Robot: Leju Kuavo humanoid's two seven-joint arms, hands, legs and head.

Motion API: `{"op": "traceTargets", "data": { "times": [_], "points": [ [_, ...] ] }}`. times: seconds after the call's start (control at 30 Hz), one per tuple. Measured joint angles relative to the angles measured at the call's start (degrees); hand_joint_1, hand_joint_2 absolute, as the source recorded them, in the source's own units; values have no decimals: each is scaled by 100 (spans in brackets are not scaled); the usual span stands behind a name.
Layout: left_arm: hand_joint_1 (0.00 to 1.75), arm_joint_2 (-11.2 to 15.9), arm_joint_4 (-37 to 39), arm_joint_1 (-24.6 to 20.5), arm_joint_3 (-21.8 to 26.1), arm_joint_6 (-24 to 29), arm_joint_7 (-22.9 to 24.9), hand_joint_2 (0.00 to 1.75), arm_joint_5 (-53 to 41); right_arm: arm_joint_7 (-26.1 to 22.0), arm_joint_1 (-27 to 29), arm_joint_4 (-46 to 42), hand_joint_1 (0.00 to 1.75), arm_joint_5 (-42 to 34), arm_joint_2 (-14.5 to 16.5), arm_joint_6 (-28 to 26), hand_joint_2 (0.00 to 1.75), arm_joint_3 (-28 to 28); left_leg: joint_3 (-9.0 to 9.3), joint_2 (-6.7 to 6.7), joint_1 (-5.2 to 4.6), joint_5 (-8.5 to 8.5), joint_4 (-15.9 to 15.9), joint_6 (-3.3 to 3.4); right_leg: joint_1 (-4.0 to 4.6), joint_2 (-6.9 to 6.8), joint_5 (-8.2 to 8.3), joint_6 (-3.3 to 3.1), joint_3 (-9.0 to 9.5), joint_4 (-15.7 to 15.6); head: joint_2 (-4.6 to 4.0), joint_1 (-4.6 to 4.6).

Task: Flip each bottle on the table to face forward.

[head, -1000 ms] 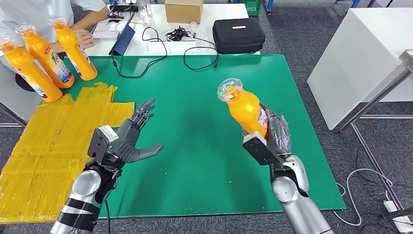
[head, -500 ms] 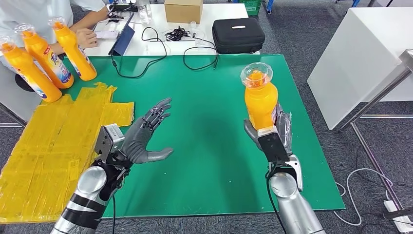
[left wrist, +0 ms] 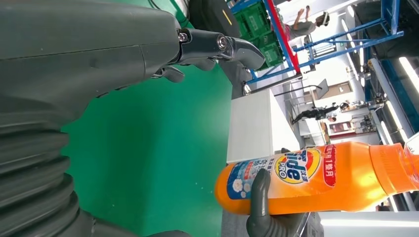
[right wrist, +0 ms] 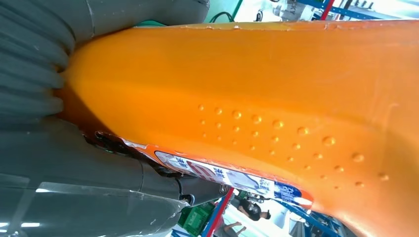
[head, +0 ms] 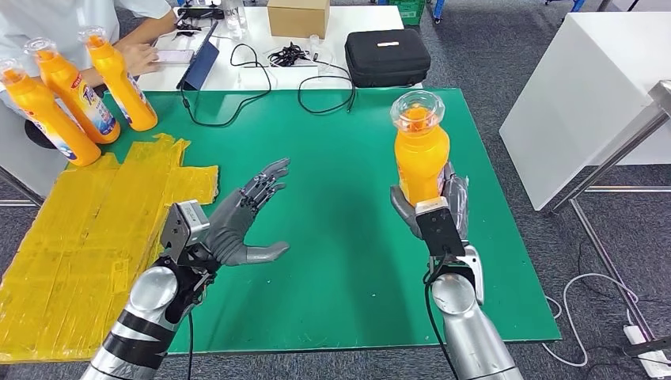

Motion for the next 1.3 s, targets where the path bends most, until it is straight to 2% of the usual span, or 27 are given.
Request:
{"op": "traceTargets", "data": {
  "times": [1.1, 1.17, 1.2, 1.27, 1.3],
  "points": [
    [0, 14, -2, -7, -7, -6, 9, 175, 44, -20, -3, 3, 175, 19, 11, 53, 175, 4, -3, -1, 0, 0, 0, 0, 0, 0, 0, 0, 1, 1, 0, 0],
    [0, -12, 48, -87, -12, -38, 75, 175, 400, -179, -57, 180, 175, 249, 169, 439, 175, 110, -8, 3, 5, 2, -2, -4, 4, 1, 1, -2, -1, 3, 0, 5],
    [0, -45, 115, -194, -24, -48, 116, 175, 669, -297, -131, 416, 175, 408, 351, 744, 175, 265, -9, 12, 10, 1, -2, -11, 9, 9, 6, -8, -5, 4, 0, 8],
    [0, -144, 316, -503, -72, -35, 161, 175, 1104, -478, -301, 1100, 175, 505, 834, 1160, 175, 907, -7, 40, 21, 2, -2, -29, 18, 33, 16, -21, -22, 5, 0, 3],
    [0, -186, 397, -639, -105, -23, 156, 175, 1199, -514, -356, 1421, 175, 390, 1054, 1145, 175, 1297, -8, 43, 23, 6, -2, -35, 21, 40, 18, -26, -29, 7, 0, -5]
  ]
}}
